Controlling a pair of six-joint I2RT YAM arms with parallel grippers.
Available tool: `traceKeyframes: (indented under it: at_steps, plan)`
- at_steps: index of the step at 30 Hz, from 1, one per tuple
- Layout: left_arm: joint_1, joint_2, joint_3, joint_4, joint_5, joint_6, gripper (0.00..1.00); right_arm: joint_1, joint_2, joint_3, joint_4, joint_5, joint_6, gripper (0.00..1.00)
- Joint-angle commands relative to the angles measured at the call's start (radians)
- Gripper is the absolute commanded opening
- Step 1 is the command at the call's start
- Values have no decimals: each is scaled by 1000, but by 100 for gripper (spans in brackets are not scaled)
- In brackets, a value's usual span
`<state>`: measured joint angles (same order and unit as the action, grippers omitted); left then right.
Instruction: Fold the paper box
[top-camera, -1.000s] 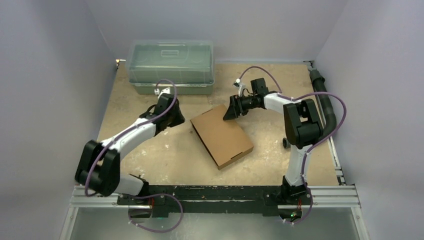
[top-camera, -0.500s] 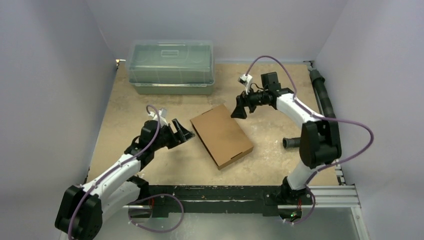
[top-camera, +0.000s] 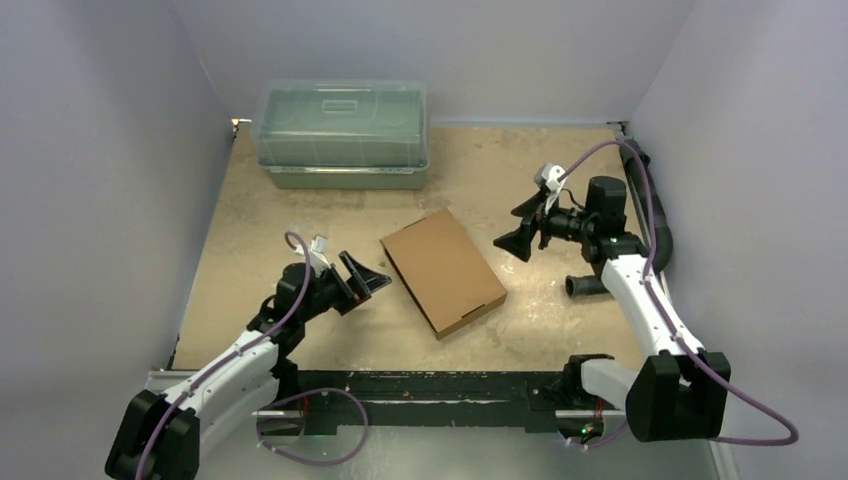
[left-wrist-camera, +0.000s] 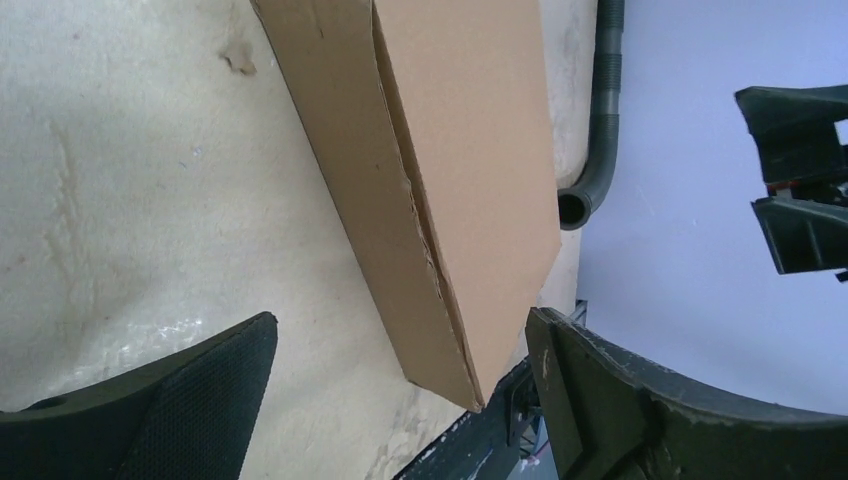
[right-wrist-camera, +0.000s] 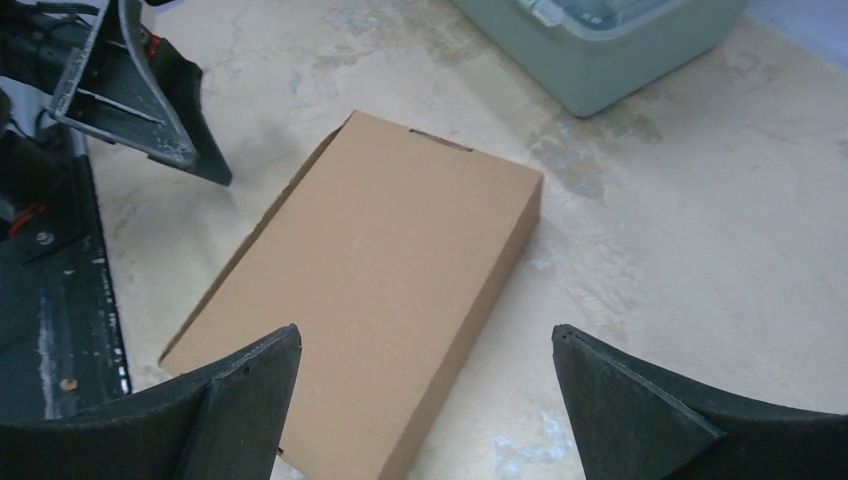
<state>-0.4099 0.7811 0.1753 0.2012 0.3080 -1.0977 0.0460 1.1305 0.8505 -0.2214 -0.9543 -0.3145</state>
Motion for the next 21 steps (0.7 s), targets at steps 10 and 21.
traceKeyframes:
  at_steps: [10,21]
  plan:
    - [-132,198,84,136,-113,-66,92,27,198,-88,218,-59,197,94]
    - [-241,462,213,217,-208,-55,77,103,352,-58,233,29,248,83]
